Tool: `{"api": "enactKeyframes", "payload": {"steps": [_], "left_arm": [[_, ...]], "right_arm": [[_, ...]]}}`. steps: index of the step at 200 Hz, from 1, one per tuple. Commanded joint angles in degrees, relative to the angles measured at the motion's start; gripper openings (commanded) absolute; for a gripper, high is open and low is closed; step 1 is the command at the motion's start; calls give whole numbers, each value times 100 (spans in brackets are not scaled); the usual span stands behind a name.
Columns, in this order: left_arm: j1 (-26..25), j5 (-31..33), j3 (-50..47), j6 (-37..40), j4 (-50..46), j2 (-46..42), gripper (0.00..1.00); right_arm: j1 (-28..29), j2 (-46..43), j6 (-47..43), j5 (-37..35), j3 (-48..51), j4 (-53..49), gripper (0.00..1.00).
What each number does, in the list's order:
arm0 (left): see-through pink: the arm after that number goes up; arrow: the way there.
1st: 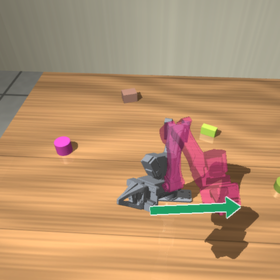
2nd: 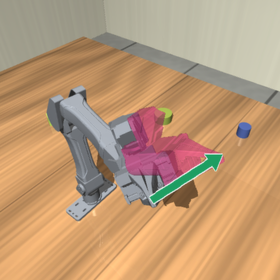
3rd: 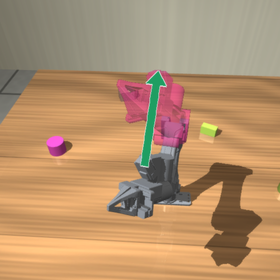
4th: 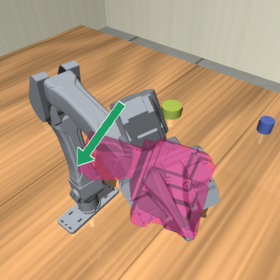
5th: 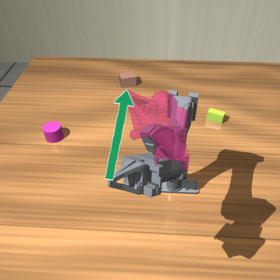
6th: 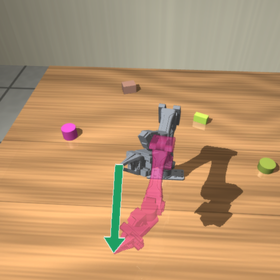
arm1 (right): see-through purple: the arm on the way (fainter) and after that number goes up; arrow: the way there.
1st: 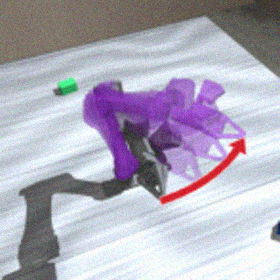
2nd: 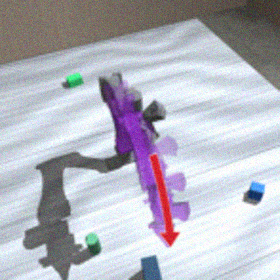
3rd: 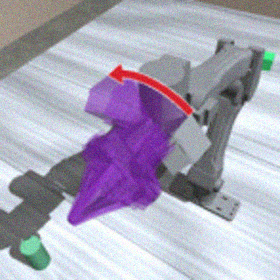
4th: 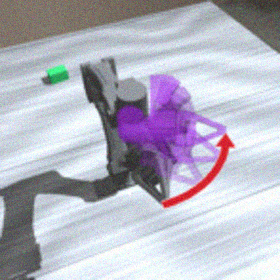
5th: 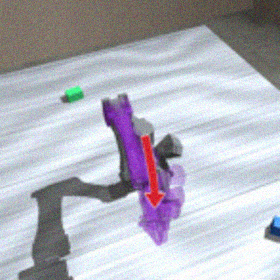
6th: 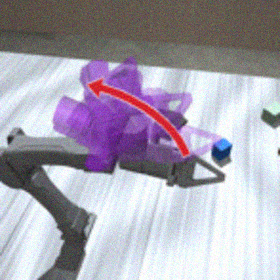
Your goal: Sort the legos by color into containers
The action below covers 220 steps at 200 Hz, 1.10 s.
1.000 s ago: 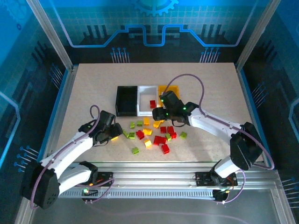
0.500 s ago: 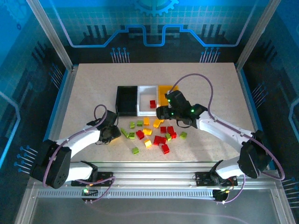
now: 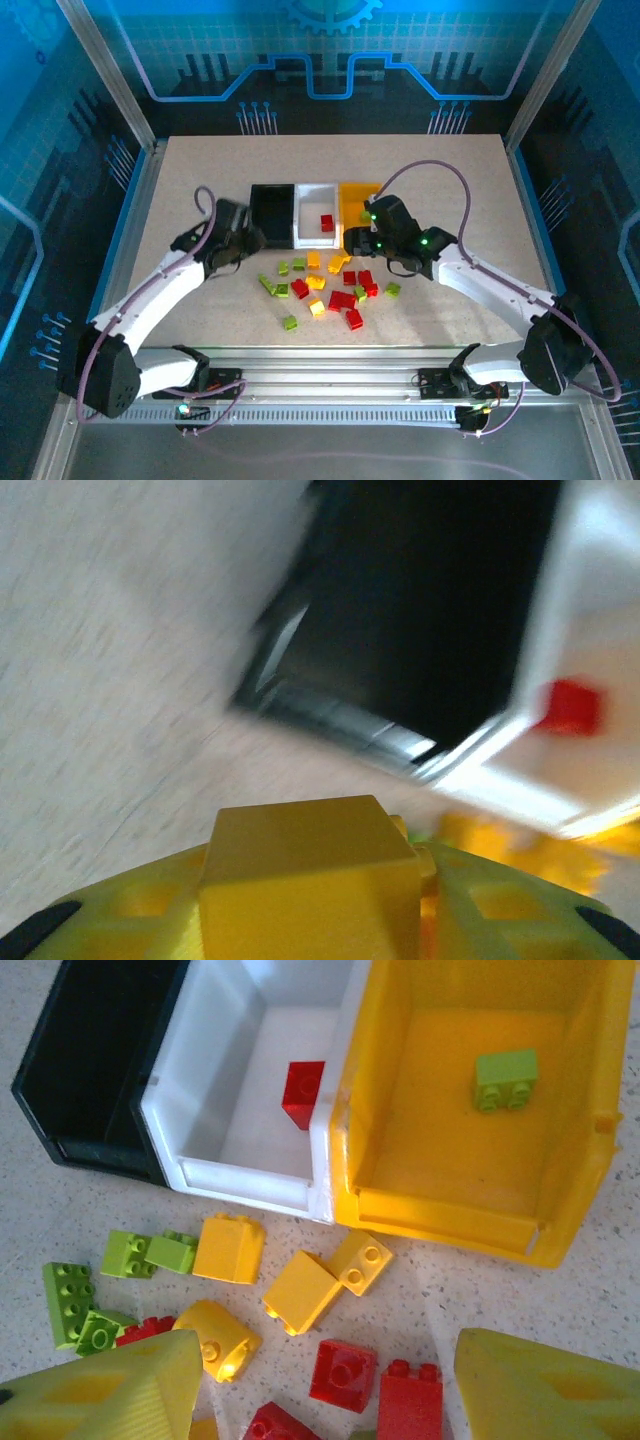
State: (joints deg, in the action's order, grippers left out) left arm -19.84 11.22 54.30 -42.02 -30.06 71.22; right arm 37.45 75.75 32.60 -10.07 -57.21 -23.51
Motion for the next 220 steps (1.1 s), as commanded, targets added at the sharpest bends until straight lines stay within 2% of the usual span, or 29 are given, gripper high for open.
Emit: {"api": "enactKeyframes", "payload": {"steps": [1, 41, 68, 89, 105, 160, 174, 196, 220], "left_arm": [[-46, 331, 734, 368, -57, 786, 30], [-6, 933, 2058, 759, -169, 2396, 29], [158, 986, 2538, 722, -272, 3089, 30], [158, 867, 2787, 686, -287, 3379, 41], [154, 754, 2883, 626, -292, 3442, 56], [-107, 238, 2944, 519, -161, 2644, 86], [-233, -6, 2737, 486, -13, 2233, 98], [-499, -346, 2157, 389, 277, 1487, 99], [-904, -371, 1236, 297, 545, 577, 99]], "right_arm": [[-113, -219, 146, -119, 172, -91, 69], [-160, -420, 201, -184, 320, -241, 69], [-160, -574, 237, -185, 384, -267, 69], [-164, -631, 242, -183, 394, -353, 70], [-159, -718, 264, -167, 461, -404, 70], [-230, -946, 493, -215, 822, -751, 76], [-254, -965, 650, -247, 983, -875, 77], [-298, -957, 870, -385, 1264, -1095, 76], [-387, -931, 1030, -409, 1587, -1180, 74]]}}
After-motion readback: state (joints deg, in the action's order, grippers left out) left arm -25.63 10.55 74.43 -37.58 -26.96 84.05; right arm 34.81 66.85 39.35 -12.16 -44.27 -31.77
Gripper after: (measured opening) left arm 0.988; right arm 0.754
